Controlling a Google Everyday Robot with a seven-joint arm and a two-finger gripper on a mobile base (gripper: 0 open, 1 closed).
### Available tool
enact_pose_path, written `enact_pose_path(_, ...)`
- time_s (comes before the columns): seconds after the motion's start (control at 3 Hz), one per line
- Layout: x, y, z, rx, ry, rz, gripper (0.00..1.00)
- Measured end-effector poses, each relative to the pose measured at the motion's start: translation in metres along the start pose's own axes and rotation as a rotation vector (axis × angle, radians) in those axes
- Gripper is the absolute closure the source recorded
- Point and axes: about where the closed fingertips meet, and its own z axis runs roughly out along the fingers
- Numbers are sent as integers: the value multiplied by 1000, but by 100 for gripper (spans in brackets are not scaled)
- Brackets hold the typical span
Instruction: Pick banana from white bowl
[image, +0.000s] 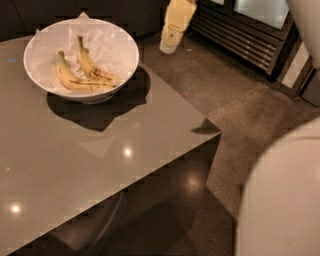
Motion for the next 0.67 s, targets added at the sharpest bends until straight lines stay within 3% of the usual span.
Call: enact_pose_path(0.67, -35, -16, 10, 25, -58, -36, 0)
